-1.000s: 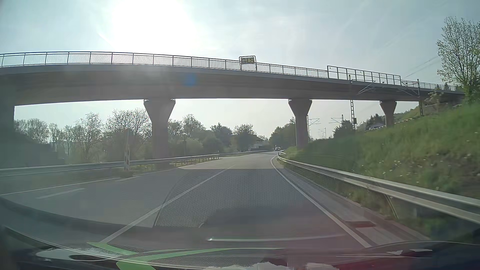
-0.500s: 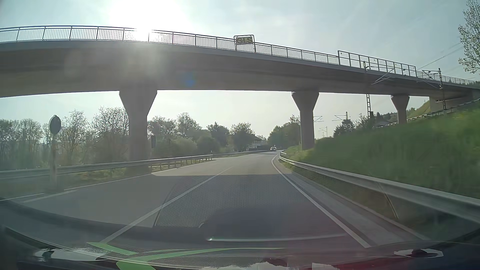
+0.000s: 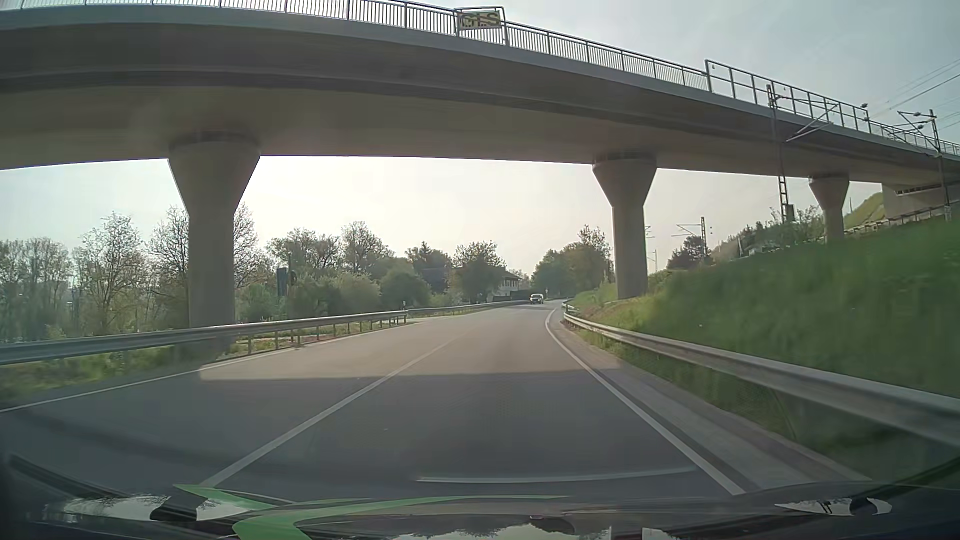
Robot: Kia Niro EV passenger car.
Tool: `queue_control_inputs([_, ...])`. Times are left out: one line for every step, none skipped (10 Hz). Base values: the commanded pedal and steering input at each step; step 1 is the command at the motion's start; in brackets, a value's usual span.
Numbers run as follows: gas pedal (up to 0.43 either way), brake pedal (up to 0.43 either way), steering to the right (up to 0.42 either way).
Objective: Follow the waypoints while adhering to traffic rules and regulations
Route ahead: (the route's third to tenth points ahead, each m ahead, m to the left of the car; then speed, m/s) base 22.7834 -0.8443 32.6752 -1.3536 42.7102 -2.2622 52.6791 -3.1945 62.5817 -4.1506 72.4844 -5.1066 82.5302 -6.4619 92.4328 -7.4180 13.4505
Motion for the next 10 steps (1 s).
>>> queue_control_inputs([0.098,0.0,0.004])
queue_control_inputs([0.098,0.0,0.005])
queue_control_inputs([0.098,0.0,0.005])
queue_control_inputs([0.098,0.0,0.006])
queue_control_inputs([0.098,0.0,0.006])
queue_control_inputs([0.098,0.0,0.006])
queue_control_inputs([0.098,0.0,0.005])
queue_control_inputs([0.098,0.0,0.006])
queue_control_inputs([0.098,0.0,0.006])
queue_control_inputs([0.098,0.0,0.005])
